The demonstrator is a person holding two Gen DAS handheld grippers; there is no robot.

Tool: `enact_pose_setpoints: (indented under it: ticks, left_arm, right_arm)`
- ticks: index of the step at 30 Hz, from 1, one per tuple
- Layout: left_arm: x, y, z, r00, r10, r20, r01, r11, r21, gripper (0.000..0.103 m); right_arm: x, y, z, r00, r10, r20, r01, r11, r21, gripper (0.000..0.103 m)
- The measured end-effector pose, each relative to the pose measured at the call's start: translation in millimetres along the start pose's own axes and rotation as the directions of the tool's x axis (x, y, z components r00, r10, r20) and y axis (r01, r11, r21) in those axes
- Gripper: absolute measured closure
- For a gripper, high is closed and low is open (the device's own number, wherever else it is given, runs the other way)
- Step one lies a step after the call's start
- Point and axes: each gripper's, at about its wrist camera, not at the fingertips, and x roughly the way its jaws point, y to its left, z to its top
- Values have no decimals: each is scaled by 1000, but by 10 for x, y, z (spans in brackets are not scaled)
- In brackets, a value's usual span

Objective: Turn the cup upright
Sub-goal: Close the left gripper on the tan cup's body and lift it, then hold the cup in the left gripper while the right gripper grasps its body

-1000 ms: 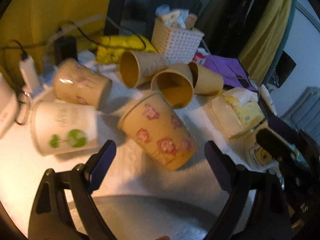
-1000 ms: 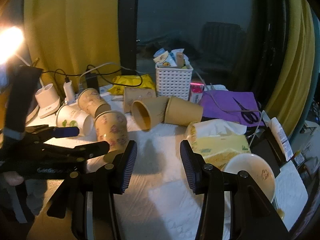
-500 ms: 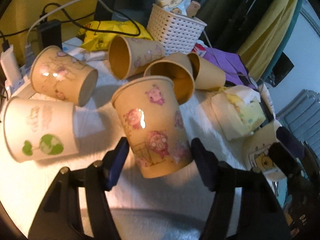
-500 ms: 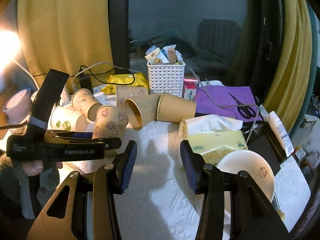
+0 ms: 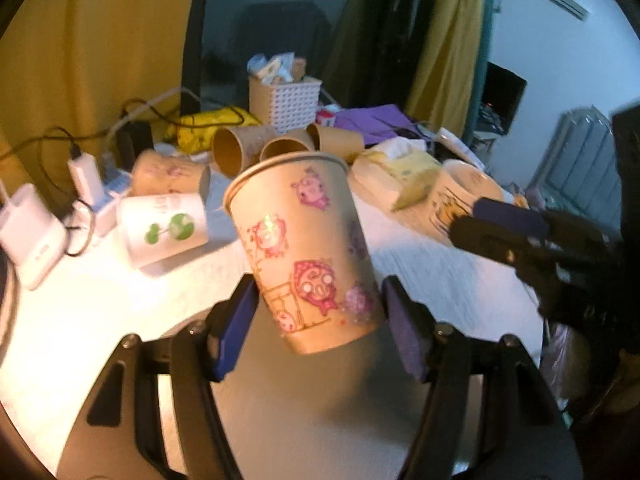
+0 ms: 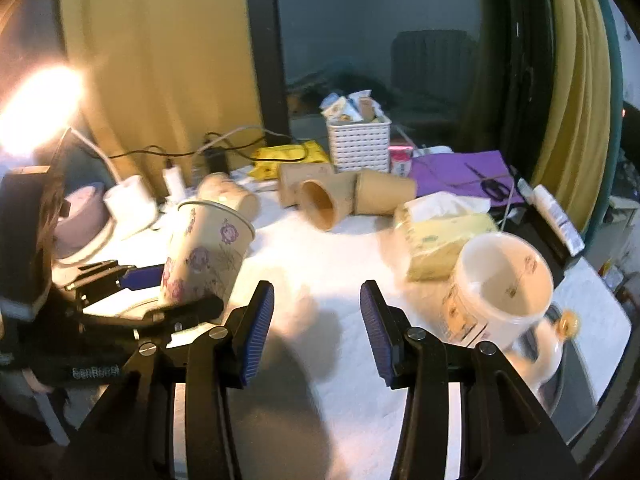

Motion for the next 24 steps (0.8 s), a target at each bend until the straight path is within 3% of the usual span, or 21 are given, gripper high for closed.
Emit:
enact_pose_setpoints:
  ticks: [3, 6, 12, 16, 17, 24]
  left_arm:
    - [-255, -29, -211, 1000, 13, 26, -14, 999, 45, 38]
    - [-486, -82, -406, 998, 31, 60, -37, 993, 108, 38]
    - [-875, -149, -845, 990, 24, 141, -55, 974, 219, 38]
    - [-1085, -209, -1064, 981, -24, 193, -30, 962, 272, 38]
    - [-1123, -220, -1105, 977, -42, 207, -18, 960, 280, 38]
    - [-1297, -299, -1280, 963, -84, 256, -2, 948, 319, 38]
  right_arm:
    - [-137, 190, -103, 1000, 31, 2, -31, 1000, 2, 54]
    - [-286, 412, -203, 995, 98, 4, -98, 995, 2, 34]
    - [-535, 725, -431, 974, 225, 17, -226, 973, 49, 33]
    - [-649, 883, -578, 944, 329, 18, -329, 938, 105, 33]
    - [-666, 944, -619, 928, 372, 13, -371, 921, 117, 33]
    - [-741, 1091, -663, 922, 388, 17, -385, 909, 159, 32]
